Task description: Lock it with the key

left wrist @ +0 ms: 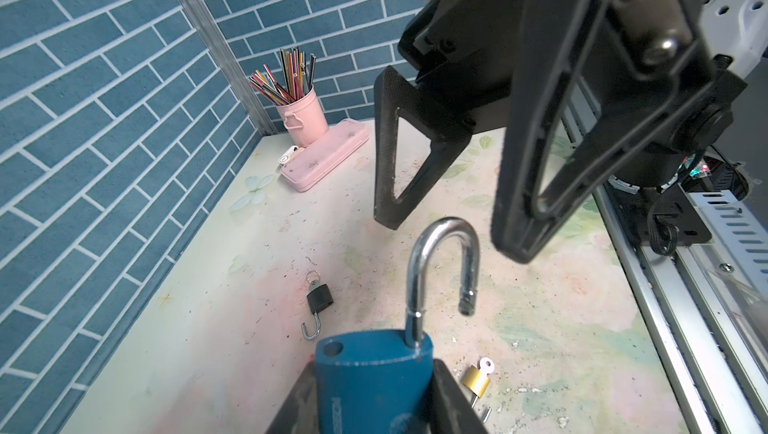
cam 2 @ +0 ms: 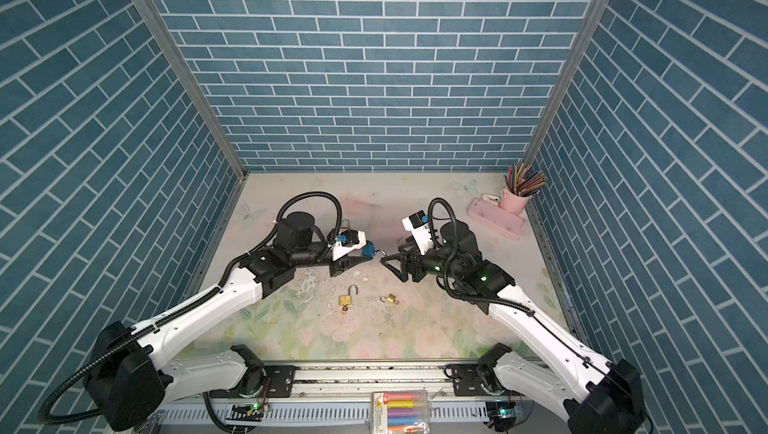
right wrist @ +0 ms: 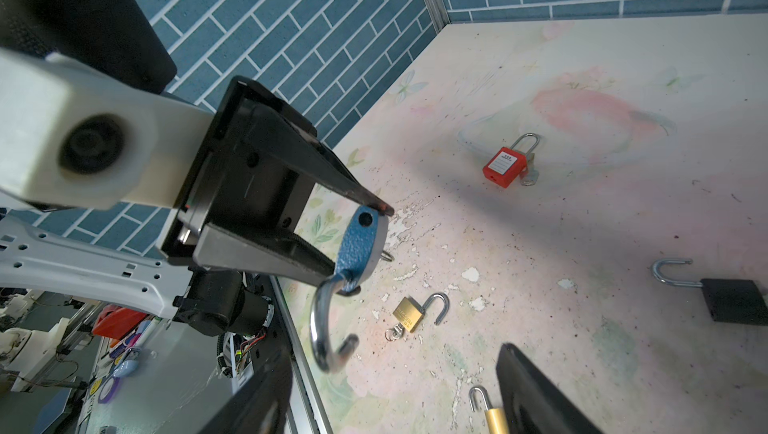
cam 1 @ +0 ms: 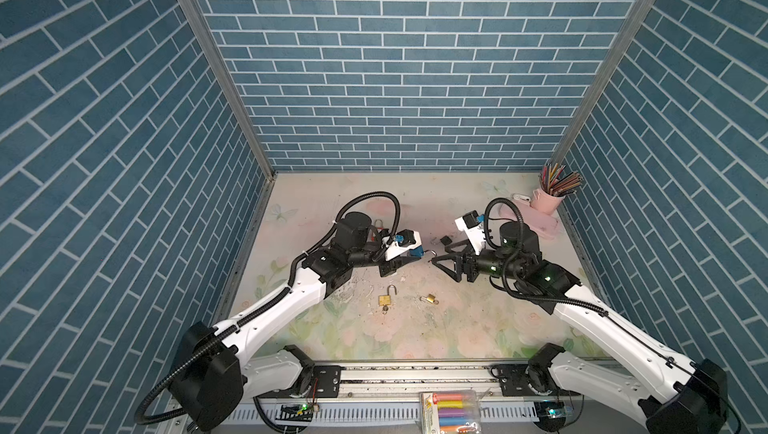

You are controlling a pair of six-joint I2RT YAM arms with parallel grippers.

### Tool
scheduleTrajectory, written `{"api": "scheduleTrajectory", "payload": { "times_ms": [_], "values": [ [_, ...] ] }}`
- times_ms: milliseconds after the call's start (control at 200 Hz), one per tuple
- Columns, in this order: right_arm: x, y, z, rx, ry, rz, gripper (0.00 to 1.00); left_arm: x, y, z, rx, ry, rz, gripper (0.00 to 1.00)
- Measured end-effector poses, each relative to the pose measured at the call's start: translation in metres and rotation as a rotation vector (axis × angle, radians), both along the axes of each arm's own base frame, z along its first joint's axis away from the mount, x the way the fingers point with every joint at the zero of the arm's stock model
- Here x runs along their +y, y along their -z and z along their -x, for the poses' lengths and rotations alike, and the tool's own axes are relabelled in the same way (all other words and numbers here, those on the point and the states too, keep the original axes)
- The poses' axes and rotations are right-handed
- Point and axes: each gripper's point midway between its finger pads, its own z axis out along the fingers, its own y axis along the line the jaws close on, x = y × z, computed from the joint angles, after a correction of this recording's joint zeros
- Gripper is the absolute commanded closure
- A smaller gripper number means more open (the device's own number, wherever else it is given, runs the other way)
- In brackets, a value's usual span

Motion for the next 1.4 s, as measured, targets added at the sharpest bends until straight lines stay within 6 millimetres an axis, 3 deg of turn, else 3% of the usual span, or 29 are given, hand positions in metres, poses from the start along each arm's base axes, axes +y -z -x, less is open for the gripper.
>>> {"api": "scheduleTrajectory", "payload": {
  "times_ms": [595,850,1130,1400],
  "values": [
    [-0.018,0.011,-0.033,-0.090,0.175,0.103,0.32,-0.008,-0.004,0.011,-0.003,0.041,-0.004,0.97],
    [-0.025,-0.006,-0.043,-0.112,0.240,0.097,0.36,-0.012,0.007,0.010,0.007,0.025,-0.046,0.98],
    [-0.054,-0.022,-0.048,0.117,0.476,0.090,0.41,-0.015,0.016,-0.012,0.020,-0.062,-0.094,1.00],
    [-0.039,-0.018,-0.030,0.380,0.449,-0.014,0.46,-0.016,0.032,-0.030,0.046,-0.136,-0.151,1.00]
  ]
}}
